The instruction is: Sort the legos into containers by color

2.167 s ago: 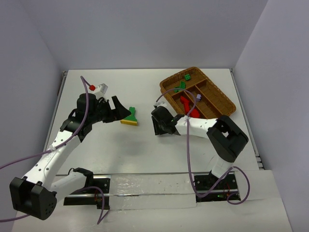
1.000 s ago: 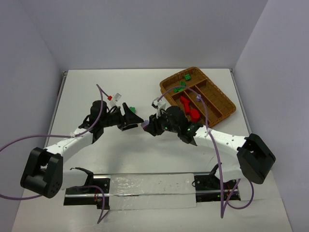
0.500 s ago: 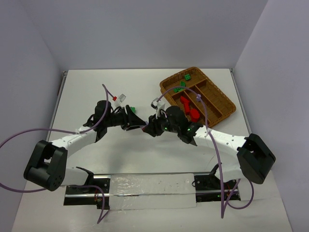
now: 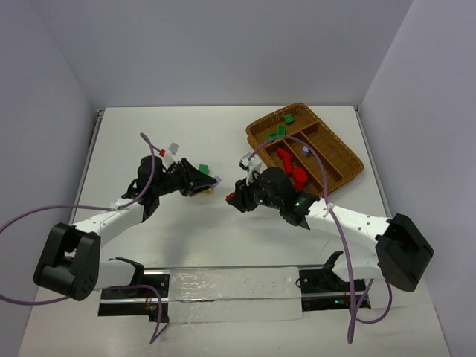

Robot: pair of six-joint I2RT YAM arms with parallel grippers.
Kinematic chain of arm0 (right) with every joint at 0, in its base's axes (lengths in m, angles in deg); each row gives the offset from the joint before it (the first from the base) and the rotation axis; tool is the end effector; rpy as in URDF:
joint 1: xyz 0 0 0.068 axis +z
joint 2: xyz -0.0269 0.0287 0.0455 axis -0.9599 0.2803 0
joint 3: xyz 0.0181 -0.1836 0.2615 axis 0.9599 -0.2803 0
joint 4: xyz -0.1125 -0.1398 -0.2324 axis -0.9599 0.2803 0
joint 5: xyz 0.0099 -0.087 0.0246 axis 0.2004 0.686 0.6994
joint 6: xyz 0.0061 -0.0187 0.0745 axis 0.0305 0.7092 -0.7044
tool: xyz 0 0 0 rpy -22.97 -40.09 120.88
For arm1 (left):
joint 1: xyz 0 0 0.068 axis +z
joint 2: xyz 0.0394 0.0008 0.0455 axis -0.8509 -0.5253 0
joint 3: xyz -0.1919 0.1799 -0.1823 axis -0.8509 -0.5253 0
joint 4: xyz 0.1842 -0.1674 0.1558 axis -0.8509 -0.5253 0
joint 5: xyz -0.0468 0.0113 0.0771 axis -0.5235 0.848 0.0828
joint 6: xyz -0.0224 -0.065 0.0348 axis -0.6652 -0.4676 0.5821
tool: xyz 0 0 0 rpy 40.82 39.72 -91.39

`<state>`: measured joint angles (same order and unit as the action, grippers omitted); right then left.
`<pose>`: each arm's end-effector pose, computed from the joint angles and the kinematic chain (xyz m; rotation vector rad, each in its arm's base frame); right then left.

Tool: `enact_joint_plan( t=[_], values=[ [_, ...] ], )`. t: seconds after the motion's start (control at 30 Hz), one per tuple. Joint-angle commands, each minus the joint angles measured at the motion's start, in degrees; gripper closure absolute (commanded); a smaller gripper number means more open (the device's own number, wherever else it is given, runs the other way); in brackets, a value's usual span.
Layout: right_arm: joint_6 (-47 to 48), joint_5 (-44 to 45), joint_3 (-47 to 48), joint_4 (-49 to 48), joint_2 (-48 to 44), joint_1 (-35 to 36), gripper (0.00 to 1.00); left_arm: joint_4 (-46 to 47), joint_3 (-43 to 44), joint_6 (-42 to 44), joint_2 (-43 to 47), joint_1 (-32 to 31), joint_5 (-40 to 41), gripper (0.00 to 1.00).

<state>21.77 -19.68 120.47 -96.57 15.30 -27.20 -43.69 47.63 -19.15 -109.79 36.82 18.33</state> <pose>0.2109 0.2387 0.2556 -0.7129 1.9550 0.8271 0.2677 -0.1467 0.2306 -0.3526 2.1884 -1.5373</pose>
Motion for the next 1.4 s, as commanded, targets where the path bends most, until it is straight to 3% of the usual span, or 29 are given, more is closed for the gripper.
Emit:
enact_joint_plan(
  t=[0.0, 0.17, 0.23, 0.33, 0.47, 0.73, 0.83, 0.93, 1.0, 1.1, 1.2, 1.37],
  values=[
    [0.43, 5.58, -3.12, 3.3, -5.45, 0.29, 1.0, 1.25, -0.94, -3.8, 5.42, 1.78, 7.3, 1.0],
    [-4.68, 16.67, -0.43, 11.99, -7.94, -3.02, 1.0, -6.07, 2.43, 0.15, 7.15, 2.0, 10.08, 1.0],
    [-9.18, 22.98, 2.82, 16.81, -6.75, -10.46, 1.0, -10.99, 4.87, 3.36, 7.43, 1.78, 11.01, 1.0],
    [-11.25, 21.38, 3.61, 15.69, -6.44, -19.1, 1.0, -13.31, 5.48, 5.16, 8.51, 1.69, 11.47, 1.0],
    [-9.68, 15.82, 11.85, 17.25, 2.18, -27.7, 0.98, -16.92, 5.87, 7.09, 10.34, 1.46, 11.9, 1.0],
    [-9.08, 14.77, 26.97, 21.02, 19.14, -31.36, 0.87, -19.74, 6.05, 7.93, 10.43, 1.1, 11.87, 1.0],
    [-9.49, 15.16, 28.51, 20.02, 22.12, -31.82, 0.85, -20.57, 6.52, 8.75, 10.96, 1.1, 12.11, 1.0],
    [-8.79, 12.56, 30.51, 18.7, 25.37, -31.76, 0.68, -24.92, 7.97, 10.52, 11.01, 1.1, 12.72, 1.0],
    [-8.73, 10.87, 31.24, 18.81, 26.31, -31.73, 0.41, -27.36, 9.45, 12.15, 10.49, 1.1, 13.62, 1.0],
    [-8.44, 11.46, 30.81, 18.97, 25.27, -31.5, 0.21, -28.26, 10.41, 13.13, 9.71, 1.1, 13.71, 1.0],
    [-8.29, 12.46, 29.92, 19.05, 22.82, -31.41, 0.16, -27.61, 10.69, 13.7, 9.04, 1.1, 12.79, 1.0],
    [-4.85, 8.27, 23.94, 14.68, 11.87, -30.02, 0.2, -27.39, 11.93, 15.89, 7.14, 1.1, 9.48, 1.0]
  ],
)
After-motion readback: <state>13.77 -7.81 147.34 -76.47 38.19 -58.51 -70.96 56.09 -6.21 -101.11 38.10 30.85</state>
